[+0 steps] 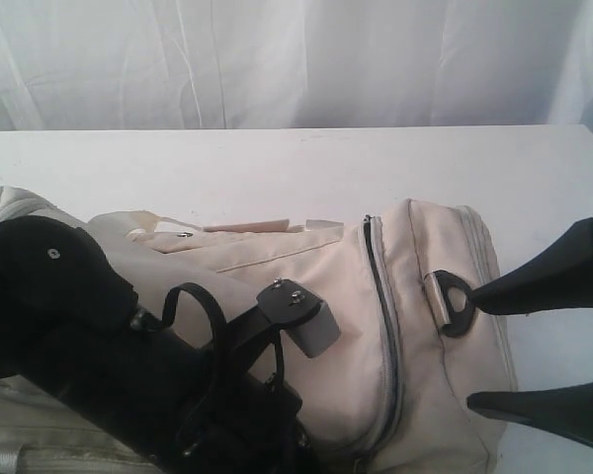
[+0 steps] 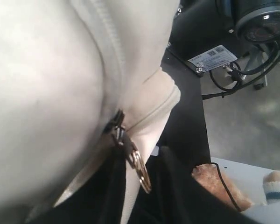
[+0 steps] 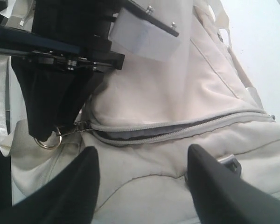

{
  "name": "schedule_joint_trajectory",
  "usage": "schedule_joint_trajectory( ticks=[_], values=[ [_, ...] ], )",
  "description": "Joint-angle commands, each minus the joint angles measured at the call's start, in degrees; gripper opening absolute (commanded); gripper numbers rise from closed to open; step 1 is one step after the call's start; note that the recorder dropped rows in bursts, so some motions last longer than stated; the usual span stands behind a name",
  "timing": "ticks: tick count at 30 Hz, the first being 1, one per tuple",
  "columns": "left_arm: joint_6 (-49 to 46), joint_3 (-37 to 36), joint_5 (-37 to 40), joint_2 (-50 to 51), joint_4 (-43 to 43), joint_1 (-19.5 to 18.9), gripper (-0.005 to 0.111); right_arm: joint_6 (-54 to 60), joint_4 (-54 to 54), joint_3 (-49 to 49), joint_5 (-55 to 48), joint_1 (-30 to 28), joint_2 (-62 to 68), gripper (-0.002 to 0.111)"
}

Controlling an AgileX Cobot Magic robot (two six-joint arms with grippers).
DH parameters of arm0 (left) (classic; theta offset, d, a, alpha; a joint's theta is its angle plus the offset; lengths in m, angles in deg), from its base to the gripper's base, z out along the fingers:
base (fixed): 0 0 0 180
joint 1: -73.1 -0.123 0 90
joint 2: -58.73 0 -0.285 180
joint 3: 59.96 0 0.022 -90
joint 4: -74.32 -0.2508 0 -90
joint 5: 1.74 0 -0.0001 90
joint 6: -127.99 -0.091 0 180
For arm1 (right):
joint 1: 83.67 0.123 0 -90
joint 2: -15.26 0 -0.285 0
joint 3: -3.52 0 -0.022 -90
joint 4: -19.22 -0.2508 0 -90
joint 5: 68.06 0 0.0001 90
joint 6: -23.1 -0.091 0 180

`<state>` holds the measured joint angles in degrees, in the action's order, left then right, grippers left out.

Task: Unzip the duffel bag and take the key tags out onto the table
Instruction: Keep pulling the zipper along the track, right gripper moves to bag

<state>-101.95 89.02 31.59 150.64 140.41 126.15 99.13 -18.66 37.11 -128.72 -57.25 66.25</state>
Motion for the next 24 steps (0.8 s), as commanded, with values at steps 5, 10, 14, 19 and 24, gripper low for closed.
schedule_joint_trajectory(
  ticks=[5, 10, 14, 19, 24],
  values=[
    [0.0, -0.4, 0.8, -0.1, 1.1, 0.3, 0.024, -0.4, 0.1, 0.3, 0.4, -0.2, -0.3, 0.053],
    [0.2, -0.4, 0.9, -0.2, 0.5, 0.3, 0.000, -0.4, 0.1, 0.3, -0.2, -0.2, -0.3, 0.053],
    [0.3, -0.4, 2.7, -0.2, 0.5, 0.3, 0.000, 0.5, -0.1, 0.3, -1.1, 2.1, -0.3, 0.053],
    [0.3, -0.4, 6.2, -0.8, 0.0, 0.3, 0.000, 0.8, 0.1, 0.3, -2.0, 8.5, -0.3, 0.055],
    [0.3, 0.1, 6.3, -4.0, -0.2, 0.3, 0.000, 6.9, 4.2, 0.3, -1.4, 13.1, -0.3, 0.055]
  ],
)
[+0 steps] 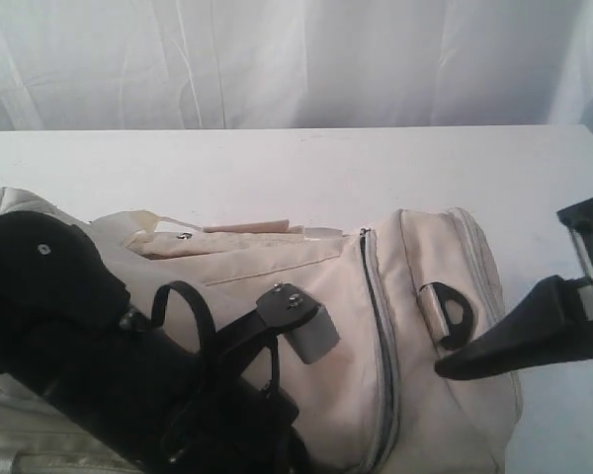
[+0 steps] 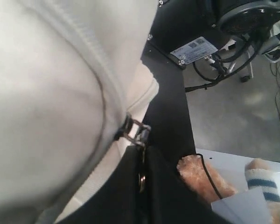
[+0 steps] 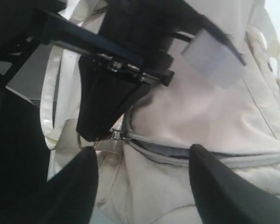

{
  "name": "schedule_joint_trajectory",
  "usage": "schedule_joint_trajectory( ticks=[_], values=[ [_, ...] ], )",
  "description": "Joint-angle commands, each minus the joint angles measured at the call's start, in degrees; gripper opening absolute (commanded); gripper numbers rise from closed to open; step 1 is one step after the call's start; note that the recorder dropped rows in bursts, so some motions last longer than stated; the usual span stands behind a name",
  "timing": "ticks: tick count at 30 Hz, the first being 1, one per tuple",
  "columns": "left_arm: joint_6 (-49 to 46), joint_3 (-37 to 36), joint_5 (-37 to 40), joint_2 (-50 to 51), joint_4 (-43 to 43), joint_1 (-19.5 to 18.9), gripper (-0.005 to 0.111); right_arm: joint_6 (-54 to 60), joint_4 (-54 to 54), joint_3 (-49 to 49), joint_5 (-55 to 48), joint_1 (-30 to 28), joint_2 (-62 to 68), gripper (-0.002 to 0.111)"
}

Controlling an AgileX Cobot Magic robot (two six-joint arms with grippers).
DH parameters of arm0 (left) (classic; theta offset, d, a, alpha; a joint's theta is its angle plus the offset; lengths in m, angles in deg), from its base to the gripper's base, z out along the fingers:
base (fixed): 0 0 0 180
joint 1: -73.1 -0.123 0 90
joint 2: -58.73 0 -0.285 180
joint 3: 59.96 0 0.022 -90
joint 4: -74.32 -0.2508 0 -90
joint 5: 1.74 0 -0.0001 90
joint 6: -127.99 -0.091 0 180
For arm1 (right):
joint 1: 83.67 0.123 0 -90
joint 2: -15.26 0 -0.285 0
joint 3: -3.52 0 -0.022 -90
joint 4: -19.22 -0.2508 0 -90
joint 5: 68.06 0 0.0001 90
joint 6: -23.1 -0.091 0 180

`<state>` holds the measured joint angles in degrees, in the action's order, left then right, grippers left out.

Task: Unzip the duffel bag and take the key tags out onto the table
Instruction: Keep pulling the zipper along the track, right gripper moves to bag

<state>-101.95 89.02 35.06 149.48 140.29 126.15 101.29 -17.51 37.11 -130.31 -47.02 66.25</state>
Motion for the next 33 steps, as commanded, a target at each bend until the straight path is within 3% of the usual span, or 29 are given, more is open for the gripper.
schedule_joint_trajectory(
  ticks=[1, 9, 19, 27, 30, 33],
  values=[
    [0.3, 0.4, 3.1, -3.5, -0.1, 0.3, 0.000, 5.7, 3.9, 0.3, 1.2, 3.5, -0.3, 0.055],
    [0.3, 2.4, 3.5, -6.3, -0.1, 0.3, 0.000, 12.2, 5.8, 0.3, 9.0, 6.3, 0.9, 0.055],
    [0.7, 2.6, 7.1, -6.3, 1.0, 0.3, 0.000, 16.8, 6.6, 0.3, 10.1, 6.3, 8.1, 0.055],
    [0.7, 2.6, 8.4, -6.3, 1.7, 0.3, 0.000, 19.5, 6.8, 0.3, 12.1, 11.7, 10.4, 0.055],
    [0.7, 2.6, 8.3, -6.3, 2.3, 0.3, 0.000, 19.2, 8.8, 0.3, 13.7, 13.5, 10.4, 0.052],
    [0.3, 2.6, 8.3, -6.3, 3.8, 0.3, 0.000, 17.6, 12.3, 0.3, 14.3, 14.2, 10.5, 0.043]
  ],
)
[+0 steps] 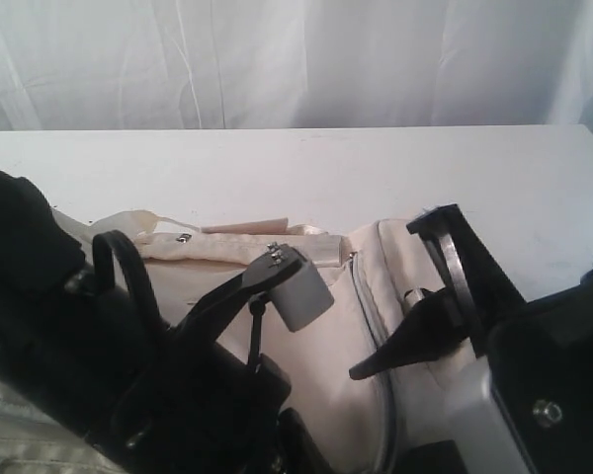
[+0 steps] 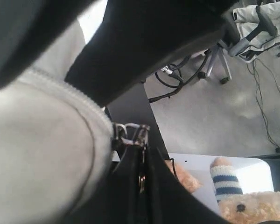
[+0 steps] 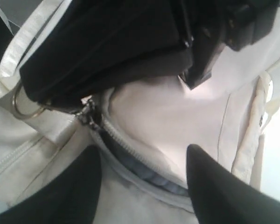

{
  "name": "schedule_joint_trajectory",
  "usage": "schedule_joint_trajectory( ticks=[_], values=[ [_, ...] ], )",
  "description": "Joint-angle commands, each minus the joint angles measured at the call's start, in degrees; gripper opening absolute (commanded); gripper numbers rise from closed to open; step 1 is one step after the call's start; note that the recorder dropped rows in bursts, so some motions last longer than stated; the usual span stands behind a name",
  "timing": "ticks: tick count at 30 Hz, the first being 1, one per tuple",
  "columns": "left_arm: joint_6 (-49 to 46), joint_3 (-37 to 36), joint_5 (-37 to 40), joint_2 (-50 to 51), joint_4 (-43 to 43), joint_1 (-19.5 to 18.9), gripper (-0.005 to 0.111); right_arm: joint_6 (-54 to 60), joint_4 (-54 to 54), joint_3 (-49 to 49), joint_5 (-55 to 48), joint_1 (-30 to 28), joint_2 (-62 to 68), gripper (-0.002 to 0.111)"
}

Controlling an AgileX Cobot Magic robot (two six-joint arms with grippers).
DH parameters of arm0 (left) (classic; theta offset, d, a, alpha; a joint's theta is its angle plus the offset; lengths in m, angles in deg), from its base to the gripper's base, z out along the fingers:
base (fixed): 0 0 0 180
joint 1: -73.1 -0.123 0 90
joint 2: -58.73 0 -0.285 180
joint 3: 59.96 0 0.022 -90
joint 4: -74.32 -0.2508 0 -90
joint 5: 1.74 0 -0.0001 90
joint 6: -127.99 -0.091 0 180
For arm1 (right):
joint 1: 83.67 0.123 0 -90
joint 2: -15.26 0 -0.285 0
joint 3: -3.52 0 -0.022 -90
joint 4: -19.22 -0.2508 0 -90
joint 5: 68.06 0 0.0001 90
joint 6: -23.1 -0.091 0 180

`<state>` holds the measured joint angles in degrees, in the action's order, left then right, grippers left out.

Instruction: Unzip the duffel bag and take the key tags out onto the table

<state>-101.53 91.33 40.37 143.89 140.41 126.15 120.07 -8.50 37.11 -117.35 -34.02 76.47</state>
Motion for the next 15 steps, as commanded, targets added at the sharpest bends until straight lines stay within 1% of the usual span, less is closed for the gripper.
schedule_joint_trajectory(
  ticks=[1, 2, 3, 4, 5, 6, 7, 8, 10, 12, 15],
  values=[
    [-0.2, 0.3, 3.0, -0.7, 3.9, 0.3, 0.000, -3.2, 3.4, 0.3, 1.4, 1.2, 0.4, 0.038],
    [-0.2, 0.3, 3.0, -0.7, 4.4, 0.3, 0.000, -4.8, 3.6, 0.3, 1.4, 1.2, 0.9, 0.033],
    [-0.2, 0.3, 3.0, -0.7, 4.4, 0.3, 0.000, -6.2, 3.6, 0.3, 1.4, 1.2, 1.4, 0.025],
    [-0.2, 0.3, 3.0, -0.7, 4.4, 0.3, 0.000, -6.4, 3.6, 0.3, 1.4, 1.2, 1.5, 0.021],
    [0.0, 0.3, 3.2, -0.7, 4.4, 0.3, 0.000, -7.5, 3.6, 0.3, 2.3, 1.2, 2.0, 0.012],
    [0.2, 0.3, 3.4, -0.8, 4.4, 0.3, 0.000, -8.1, 3.8, 0.3, 2.7, 1.2, 2.1, 0.009],
    [1.0, 0.3, 3.4, -1.4, 4.1, 0.3, 0.000, -10.4, 5.0, 0.3, 4.7, 1.2, 2.1, 0.002],
    [1.3, 0.3, 3.3, -1.7, 3.8, 0.3, 0.000, -11.7, 6.0, 0.3, 5.4, 1.2, 2.1, 0.000],
    [2.8, 0.3, 1.9, -3.8, 2.3, 0.3, 0.000, -14.2, 10.2, 0.3, 6.1, 1.2, 2.1, 0.000],
    [9.4, 0.3, 0.4, -7.1, -3.8, 0.3, 0.000, -18.7, 12.7, 0.3, 6.1, 1.2, 2.0, 0.000],
    [20.5, 0.3, 0.5, -10.7, -12.8, 0.3, 0.000, -19.2, 12.7, 0.2, 6.5, 1.2, 2.0, 0.000]
  ],
)
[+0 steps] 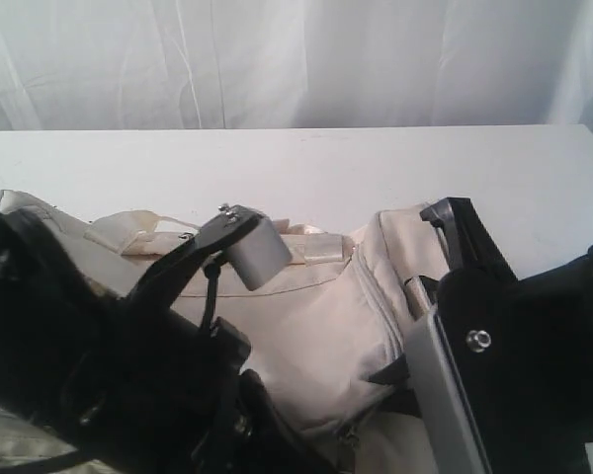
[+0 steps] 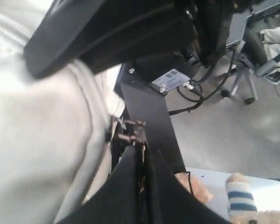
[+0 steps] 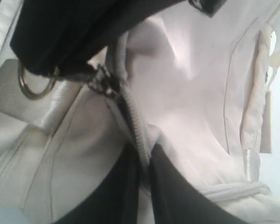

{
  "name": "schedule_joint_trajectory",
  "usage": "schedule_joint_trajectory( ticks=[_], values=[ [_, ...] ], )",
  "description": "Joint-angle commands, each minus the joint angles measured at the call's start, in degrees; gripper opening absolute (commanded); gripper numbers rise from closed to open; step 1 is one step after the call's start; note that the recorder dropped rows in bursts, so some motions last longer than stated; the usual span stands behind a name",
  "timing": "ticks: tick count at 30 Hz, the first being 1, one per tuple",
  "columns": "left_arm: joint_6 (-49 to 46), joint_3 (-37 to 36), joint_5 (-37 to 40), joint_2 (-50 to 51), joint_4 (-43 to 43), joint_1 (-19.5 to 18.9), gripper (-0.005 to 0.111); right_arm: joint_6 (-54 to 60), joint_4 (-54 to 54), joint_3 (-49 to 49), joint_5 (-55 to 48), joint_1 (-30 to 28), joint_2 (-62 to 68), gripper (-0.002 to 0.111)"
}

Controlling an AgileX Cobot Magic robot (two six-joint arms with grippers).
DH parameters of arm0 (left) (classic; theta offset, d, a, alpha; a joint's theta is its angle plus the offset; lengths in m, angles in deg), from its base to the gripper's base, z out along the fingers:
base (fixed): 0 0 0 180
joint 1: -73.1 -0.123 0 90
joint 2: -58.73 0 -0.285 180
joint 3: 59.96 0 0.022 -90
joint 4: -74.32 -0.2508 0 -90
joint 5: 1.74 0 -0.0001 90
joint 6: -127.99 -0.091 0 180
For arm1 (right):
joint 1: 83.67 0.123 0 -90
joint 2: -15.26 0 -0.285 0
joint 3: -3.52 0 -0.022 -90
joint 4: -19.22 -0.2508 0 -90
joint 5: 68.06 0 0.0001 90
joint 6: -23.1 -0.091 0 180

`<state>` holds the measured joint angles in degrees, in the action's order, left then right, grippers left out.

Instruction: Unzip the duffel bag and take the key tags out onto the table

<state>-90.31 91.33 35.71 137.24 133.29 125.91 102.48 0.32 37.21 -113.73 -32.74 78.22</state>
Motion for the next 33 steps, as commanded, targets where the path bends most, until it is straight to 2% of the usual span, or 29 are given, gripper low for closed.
schedule_joint_trajectory(
  ticks=[1, 8, 21, 33],
  values=[
    [12.2, 0.3, 5.9, -4.7, -7.9, 0.5, 0.000, -1.6, 3.9, 0.1, 3.3, -0.1, 0.3, 0.000],
    [20.0, 0.3, 9.1, -8.6, -14.3, 0.5, 0.000, -1.9, 3.9, 0.1, 3.7, -0.1, 0.3, 0.000],
    [44.6, 0.3, 18.7, -17.5, -38.9, 0.5, 0.000, -3.4, 4.3, 0.1, 4.5, -0.1, 0.3, 0.000],
    [58.1, 0.3, 27.9, -27.4, -55.2, 0.5, 0.000, -5.1, 4.3, 0.1, 6.1, -0.1, 0.3, 0.000]
  ],
)
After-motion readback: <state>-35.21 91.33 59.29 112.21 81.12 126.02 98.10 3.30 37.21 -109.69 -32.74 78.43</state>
